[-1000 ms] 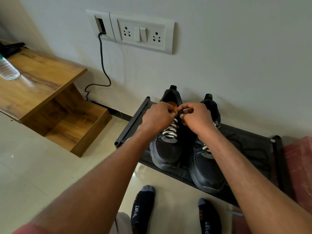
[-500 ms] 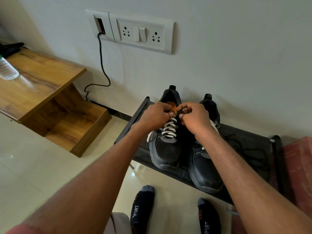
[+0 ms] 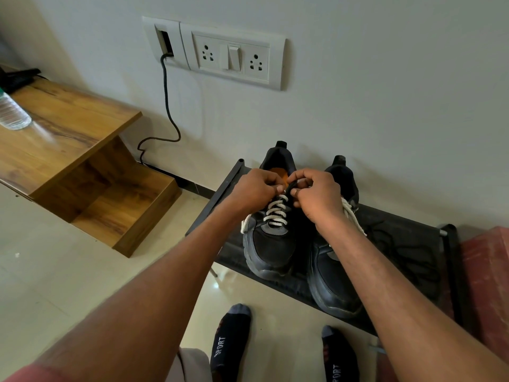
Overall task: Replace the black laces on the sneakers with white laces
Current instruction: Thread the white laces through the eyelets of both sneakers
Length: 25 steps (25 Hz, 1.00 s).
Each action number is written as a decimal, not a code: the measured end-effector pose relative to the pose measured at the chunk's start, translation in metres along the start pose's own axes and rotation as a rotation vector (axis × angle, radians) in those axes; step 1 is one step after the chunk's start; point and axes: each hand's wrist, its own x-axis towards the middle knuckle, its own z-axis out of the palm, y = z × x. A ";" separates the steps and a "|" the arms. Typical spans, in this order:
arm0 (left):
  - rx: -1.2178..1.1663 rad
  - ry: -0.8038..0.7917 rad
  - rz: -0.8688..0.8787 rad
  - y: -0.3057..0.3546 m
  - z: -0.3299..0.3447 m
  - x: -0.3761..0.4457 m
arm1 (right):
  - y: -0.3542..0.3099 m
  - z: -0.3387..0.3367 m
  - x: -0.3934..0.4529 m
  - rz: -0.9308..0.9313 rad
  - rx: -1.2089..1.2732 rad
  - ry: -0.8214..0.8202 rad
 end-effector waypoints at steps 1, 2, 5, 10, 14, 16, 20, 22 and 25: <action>0.053 0.006 0.022 0.001 0.000 0.000 | 0.000 0.000 0.000 0.008 0.009 -0.003; 0.108 0.021 0.038 0.002 0.001 0.000 | 0.000 0.000 0.000 0.017 0.019 -0.007; 0.134 0.043 0.039 0.003 0.005 -0.001 | 0.000 -0.001 -0.001 0.030 0.024 -0.012; 0.260 0.101 0.057 0.003 0.004 -0.005 | -0.003 0.000 -0.005 0.033 0.035 -0.016; 0.177 0.088 0.044 0.005 0.005 -0.006 | -0.003 -0.001 -0.003 0.064 0.016 -0.005; 0.099 0.084 0.015 0.006 0.008 -0.007 | -0.004 -0.004 -0.003 0.075 0.011 -0.024; 0.016 0.040 -0.018 0.006 0.013 -0.010 | -0.005 -0.013 -0.003 0.067 0.028 -0.080; -0.025 0.013 -0.017 0.007 0.008 -0.010 | -0.004 -0.015 -0.003 0.071 0.047 -0.096; 0.092 -0.042 0.052 0.012 -0.001 -0.015 | -0.005 -0.015 -0.003 0.044 -0.005 -0.072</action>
